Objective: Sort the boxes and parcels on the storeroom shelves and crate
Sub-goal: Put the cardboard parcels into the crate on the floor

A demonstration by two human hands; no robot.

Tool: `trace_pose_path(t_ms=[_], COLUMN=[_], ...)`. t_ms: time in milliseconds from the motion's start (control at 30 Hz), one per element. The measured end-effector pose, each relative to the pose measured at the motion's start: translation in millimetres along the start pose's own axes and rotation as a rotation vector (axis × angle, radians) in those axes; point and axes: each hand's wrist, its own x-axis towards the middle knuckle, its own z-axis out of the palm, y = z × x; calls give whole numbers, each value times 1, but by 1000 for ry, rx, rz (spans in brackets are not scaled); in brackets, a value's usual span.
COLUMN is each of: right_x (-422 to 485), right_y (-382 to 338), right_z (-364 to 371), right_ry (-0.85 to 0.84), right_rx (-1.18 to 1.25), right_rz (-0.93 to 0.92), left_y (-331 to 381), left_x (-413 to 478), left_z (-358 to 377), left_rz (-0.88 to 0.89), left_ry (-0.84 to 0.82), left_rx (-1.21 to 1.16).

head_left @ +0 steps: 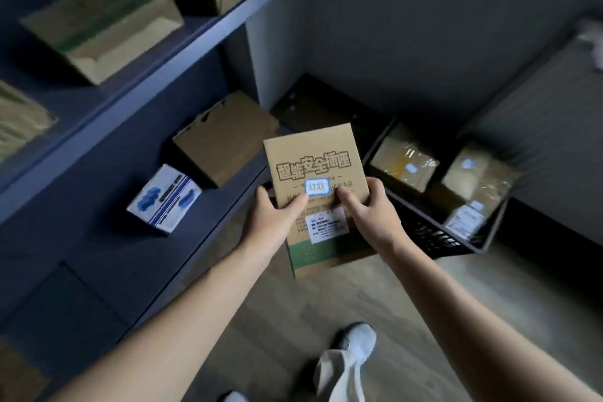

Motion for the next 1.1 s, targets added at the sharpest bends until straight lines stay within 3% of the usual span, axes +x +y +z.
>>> trace_pose_path(t_ms=[267, 600, 700, 800, 967, 1100], right_x=[23, 113, 150, 189, 272, 346], right_y=[14, 48, 55, 57, 73, 98], right_z=[-136, -225, -238, -245, -254, -265], right_ry=[13, 76, 160, 187, 259, 269], right_rx=[-47, -225, -119, 146, 239, 211], right_rz=[56, 216, 283, 347, 325, 343], left_y=[82, 127, 135, 144, 158, 168], left_x=[-4, 51, 83, 117, 203, 291], left_z=[105, 227, 258, 289, 329, 347], left_rz=[-110, -333, -396, -394, -359, -249], left_ry=[-182, -138, -154, -161, -184, -161], left_rx=[-65, -306, -397, -450, -412, -102])
